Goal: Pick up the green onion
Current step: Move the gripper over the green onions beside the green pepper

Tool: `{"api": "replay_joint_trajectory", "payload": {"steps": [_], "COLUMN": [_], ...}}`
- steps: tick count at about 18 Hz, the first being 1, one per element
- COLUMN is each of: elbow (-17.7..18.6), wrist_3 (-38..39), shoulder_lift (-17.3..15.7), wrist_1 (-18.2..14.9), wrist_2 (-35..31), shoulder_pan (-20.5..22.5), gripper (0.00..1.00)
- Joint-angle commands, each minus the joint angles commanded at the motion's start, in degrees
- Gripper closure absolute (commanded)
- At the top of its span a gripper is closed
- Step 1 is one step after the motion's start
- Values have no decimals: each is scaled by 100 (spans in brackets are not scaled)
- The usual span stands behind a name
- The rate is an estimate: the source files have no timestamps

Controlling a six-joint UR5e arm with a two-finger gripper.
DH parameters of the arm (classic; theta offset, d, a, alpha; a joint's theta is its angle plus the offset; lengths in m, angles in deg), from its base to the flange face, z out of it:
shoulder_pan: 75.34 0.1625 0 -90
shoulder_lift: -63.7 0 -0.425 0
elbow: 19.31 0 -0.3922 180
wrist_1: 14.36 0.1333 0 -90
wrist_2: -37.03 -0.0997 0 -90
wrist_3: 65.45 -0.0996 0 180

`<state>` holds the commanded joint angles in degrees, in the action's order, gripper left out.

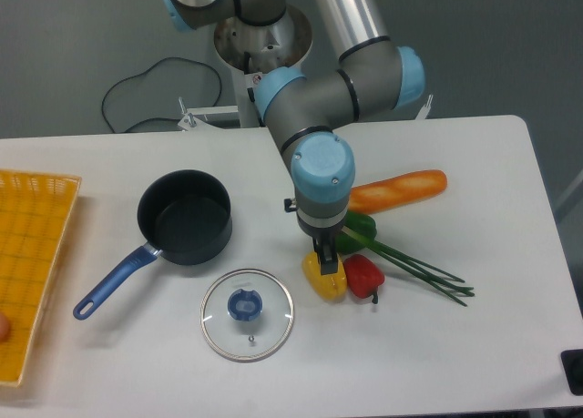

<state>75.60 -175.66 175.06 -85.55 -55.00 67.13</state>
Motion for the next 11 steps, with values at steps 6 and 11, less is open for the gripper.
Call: {"api": "replay_joint_trajectory", "payload": {"steps": [6, 11], "elbow": [80, 256], "wrist_3": [-491, -940], "shoulder_lift": [-70, -202], "wrist_1": [-61, -131], "wrist_2": [89, 185], "shoulder_pan": [70, 360], "gripper": [4, 5]}}
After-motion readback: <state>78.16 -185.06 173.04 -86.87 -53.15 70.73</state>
